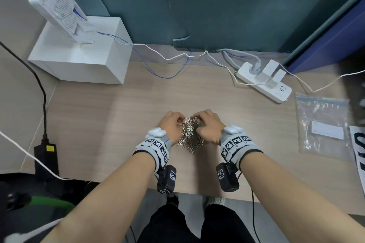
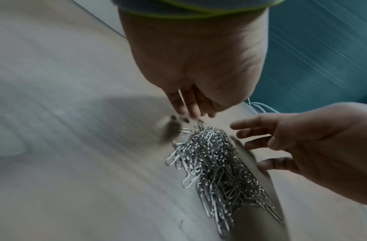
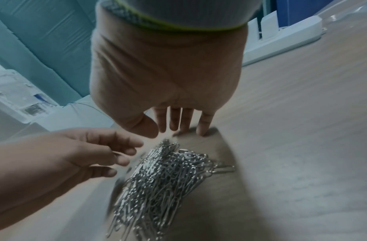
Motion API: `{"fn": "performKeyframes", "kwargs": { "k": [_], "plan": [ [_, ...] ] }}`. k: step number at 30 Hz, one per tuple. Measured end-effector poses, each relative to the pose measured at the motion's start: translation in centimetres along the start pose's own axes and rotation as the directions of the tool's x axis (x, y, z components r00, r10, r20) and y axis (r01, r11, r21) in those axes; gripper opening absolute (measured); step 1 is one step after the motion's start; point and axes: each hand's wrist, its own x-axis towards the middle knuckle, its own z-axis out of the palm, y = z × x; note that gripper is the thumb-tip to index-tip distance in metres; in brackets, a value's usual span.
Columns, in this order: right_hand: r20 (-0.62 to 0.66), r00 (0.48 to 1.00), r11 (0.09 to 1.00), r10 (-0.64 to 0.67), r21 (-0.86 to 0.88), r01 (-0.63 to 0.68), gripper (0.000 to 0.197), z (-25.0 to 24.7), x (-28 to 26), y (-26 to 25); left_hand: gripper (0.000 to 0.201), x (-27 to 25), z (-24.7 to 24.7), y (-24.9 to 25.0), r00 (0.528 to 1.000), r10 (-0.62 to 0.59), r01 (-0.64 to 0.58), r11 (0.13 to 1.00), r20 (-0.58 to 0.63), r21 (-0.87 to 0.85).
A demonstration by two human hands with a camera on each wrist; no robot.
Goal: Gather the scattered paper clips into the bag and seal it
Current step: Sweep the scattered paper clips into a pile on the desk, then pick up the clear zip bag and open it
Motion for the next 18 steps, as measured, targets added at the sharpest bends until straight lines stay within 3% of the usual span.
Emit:
{"fn": "performKeyframes", "kwargs": {
  "k": [3, 7, 11, 14, 18],
  "plan": [
    [-0.003, 0.999, 0.999, 0.039, -0.031, -0.039, 0.067, -0.3, 0.1, 0.8, 0.054, 1.3, 0.4, 0.3, 0.997, 0.071, -0.075, 0.993, 0.042, 0.092],
    [-0.008, 0.999, 0.998, 0.034, 0.048, -0.034, 0.061, -0.3, -0.5, 1.2, 0.052, 1.7, 1.4, 1.3, 0.983, 0.131, -0.152, 0.974, 0.125, 0.17],
    [-0.185, 0.974, 0.988, 0.134, 0.096, -0.117, 0.06, -3.0, -2.6, 4.0, 0.04, 2.4, 1.7, 4.3, 0.974, 0.191, -0.221, 0.918, 0.122, 0.33],
    [-0.386, 0.897, 0.973, 0.218, 0.017, -0.229, 0.044, -5.9, -4.4, 8.3, 0.04, 3.5, 3.3, 8.1, 0.961, 0.24, -0.273, 0.907, 0.137, 0.32],
    [-0.534, 0.778, 0.921, 0.331, 0.006, -0.389, 0.049, -10.0, -6.8, 15.0, 0.039, 4.5, 7.3, 13.8, 0.936, 0.309, -0.347, 0.893, 0.171, 0.286]
  ]
}}
